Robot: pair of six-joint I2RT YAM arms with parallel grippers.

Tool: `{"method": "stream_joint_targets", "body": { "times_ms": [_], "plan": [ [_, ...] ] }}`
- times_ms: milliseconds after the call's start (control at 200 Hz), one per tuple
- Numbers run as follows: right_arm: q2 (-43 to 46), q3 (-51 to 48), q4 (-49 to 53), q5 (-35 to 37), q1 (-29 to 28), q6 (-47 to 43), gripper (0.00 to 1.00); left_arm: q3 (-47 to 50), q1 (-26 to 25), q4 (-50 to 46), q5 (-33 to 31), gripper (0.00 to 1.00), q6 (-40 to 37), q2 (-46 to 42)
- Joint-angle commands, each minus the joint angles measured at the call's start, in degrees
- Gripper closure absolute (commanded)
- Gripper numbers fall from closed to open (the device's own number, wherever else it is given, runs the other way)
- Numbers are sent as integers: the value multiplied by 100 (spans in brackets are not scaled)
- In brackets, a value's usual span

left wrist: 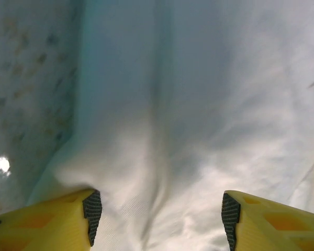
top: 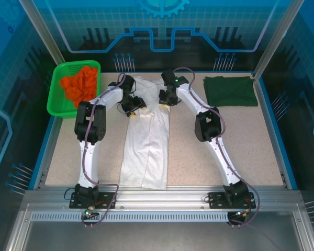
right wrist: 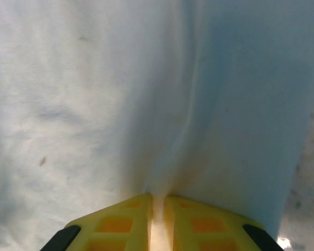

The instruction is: Fold and stack the t-shirts

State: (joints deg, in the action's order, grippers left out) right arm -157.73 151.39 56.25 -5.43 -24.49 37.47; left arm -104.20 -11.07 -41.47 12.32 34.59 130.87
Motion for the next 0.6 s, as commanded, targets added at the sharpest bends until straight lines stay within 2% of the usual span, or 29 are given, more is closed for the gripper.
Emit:
{"method": "stream_joint_targets", "body": {
  "times_ms": [0, 190, 335, 425, 485, 595],
  "plan": [
    [-541, 35, 71, -27, 320, 67, 78, -248, -70, -153, -1, 33, 176, 509],
    [-819, 600, -181, -395, 702, 132, 56, -1348, -88, -781, -273, 24, 268, 979],
    [-652, 757, -554, -864, 936, 351, 47, -1886, -79, -1212, -334, 14, 303, 884],
    [-264, 759, -677, -1008, 943, 369, 40, -1742, -62, -1220, -325, 6, 345, 453],
    [107, 756, -465, -863, 920, 285, 32, -1512, -32, -1126, -244, 1, 379, 48],
    [1235, 360, 327, -348, 784, -355, 28, -927, 217, -832, 488, 1, 386, -889]
  ]
}}
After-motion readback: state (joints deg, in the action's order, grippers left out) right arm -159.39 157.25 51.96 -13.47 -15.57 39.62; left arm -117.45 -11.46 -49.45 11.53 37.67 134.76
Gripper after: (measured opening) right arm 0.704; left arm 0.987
